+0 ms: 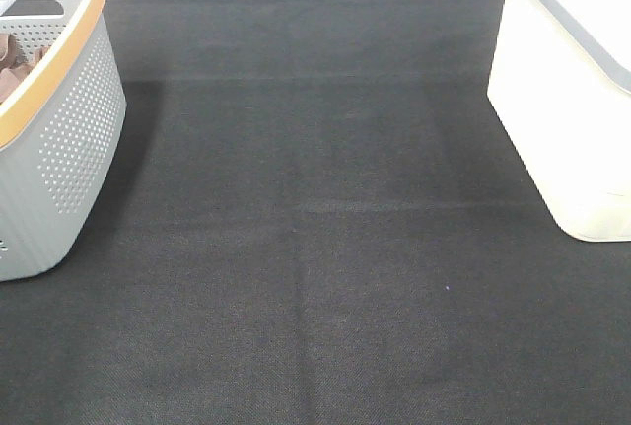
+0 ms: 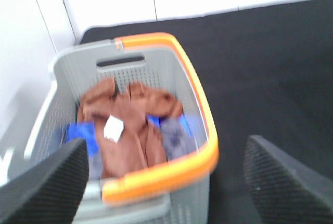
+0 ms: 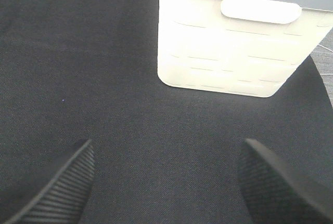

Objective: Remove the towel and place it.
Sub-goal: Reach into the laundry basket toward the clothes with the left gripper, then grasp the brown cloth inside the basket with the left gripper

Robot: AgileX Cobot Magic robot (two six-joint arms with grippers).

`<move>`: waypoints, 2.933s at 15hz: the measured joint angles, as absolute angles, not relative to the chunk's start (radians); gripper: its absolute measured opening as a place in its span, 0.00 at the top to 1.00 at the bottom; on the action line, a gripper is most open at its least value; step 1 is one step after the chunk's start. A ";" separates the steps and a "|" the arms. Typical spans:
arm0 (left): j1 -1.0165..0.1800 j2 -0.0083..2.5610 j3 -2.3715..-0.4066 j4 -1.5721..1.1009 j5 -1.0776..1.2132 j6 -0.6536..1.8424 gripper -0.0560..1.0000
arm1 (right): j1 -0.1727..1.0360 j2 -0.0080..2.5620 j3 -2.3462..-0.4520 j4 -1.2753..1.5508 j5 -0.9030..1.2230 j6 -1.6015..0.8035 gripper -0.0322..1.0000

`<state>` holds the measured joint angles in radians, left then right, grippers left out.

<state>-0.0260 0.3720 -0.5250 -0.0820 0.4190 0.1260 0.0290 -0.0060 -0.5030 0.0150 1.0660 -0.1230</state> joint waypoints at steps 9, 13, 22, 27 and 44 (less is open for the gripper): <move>-0.024 1.059 -0.792 -0.084 0.143 0.000 0.27 | 0.029 -0.006 -0.503 0.015 1.066 -0.123 0.27; -0.024 1.280 -1.071 -0.065 0.449 -0.027 0.27 | 0.029 -0.006 -0.503 0.015 1.066 -0.123 0.27; 0.127 1.557 -1.339 0.063 0.789 -0.187 0.27 | 0.029 -0.006 -0.503 0.015 1.066 -0.123 0.27; 0.338 1.673 -1.340 -0.092 0.832 -0.189 0.27 | 0.029 -0.006 -0.503 0.015 1.066 -0.124 0.27; 0.395 2.000 -1.578 -0.530 0.853 -0.138 0.27 | 0.029 -0.006 -0.503 0.015 1.066 -0.124 0.27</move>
<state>0.3950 2.0000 -1.5780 -0.5300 0.8530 -0.1380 0.0290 -0.0060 -0.5030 0.0150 1.0660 -0.1240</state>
